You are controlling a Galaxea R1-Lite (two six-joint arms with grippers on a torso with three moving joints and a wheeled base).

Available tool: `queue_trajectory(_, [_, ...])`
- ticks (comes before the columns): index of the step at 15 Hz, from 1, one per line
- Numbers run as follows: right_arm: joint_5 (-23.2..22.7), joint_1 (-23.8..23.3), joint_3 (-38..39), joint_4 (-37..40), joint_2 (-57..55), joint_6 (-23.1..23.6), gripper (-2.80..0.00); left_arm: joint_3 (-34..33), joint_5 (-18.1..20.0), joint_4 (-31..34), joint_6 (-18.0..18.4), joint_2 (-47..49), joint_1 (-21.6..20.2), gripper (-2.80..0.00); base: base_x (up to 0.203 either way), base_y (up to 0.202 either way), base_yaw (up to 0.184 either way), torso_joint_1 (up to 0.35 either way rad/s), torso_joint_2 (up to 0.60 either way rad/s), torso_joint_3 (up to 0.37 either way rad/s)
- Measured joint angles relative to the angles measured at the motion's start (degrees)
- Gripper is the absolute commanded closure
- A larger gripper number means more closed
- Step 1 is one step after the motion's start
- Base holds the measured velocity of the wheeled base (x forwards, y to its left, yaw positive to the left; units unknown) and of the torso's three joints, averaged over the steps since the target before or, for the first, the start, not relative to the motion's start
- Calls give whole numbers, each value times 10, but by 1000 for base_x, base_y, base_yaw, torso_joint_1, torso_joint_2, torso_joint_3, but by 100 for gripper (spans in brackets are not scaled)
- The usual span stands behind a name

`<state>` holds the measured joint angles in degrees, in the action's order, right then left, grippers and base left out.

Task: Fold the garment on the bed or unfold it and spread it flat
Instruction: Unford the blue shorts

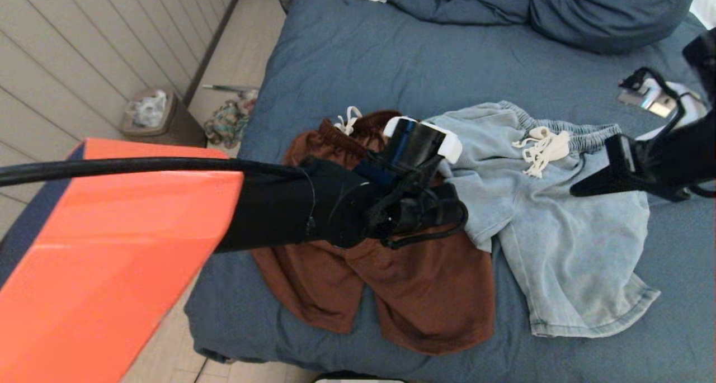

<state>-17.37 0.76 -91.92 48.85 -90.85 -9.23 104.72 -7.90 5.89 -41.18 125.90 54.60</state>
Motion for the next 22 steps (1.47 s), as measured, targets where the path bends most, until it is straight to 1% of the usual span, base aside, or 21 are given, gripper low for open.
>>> queue_trajectory(2, [45,39,83,-85,4,11,0,-56,-4,0,-1,-41,0,0,0,0,0,0,0,0])
queue_trajectory(3, [80,52,112,-155,2,25,0,-88,-7,-3,2,-66,-5,0,0,0,0,0,0,0])
queue_trajectory(4, [110,61,129,-207,-2,38,0,-104,-9,-6,4,-82,-10,0,0,0,0,0,0,0])
queue_trajectory(5, [127,67,137,-246,-5,44,-13,-113,-10,-7,5,-93,-13,0,0,0,0,0,0,0])
queue_trajectory(6, [135,74,142,-263,-10,55,-280,-116,-10,-7,7,-102,-17,0,0,0,0,0,0,0])
queue_trajectory(8, [147,100,146,-273,-33,81,-280,-113,-10,-9,7,-111,-23,0,0,0,0,0,0,0])
queue_trajectory(9, [148,109,147,-275,-42,85,-280,-114,-10,-9,7,-113,-24,0,0,0,0,0,0,0])
queue_trajectory(10, [149,113,148,-275,-50,86,-280,-114,-10,-9,7,-114,-25,0,0,0,0,0,0,0])
queue_trajectory(13, [150,146,151,-274,-68,87,-280,-112,-10,-9,7,-106,-26,0,0,0,0,0,0,0])
queue_trajectory(19, [155,184,162,-293,-119,84,-280,-109,-11,-9,7,-95,-28,0,0,0,0,0,0,0])
queue_trajectory(22, [197,187,167,-314,-141,82,-280,-109,-10,-9,7,-92,-26,0,0,0,0,0,0,0])
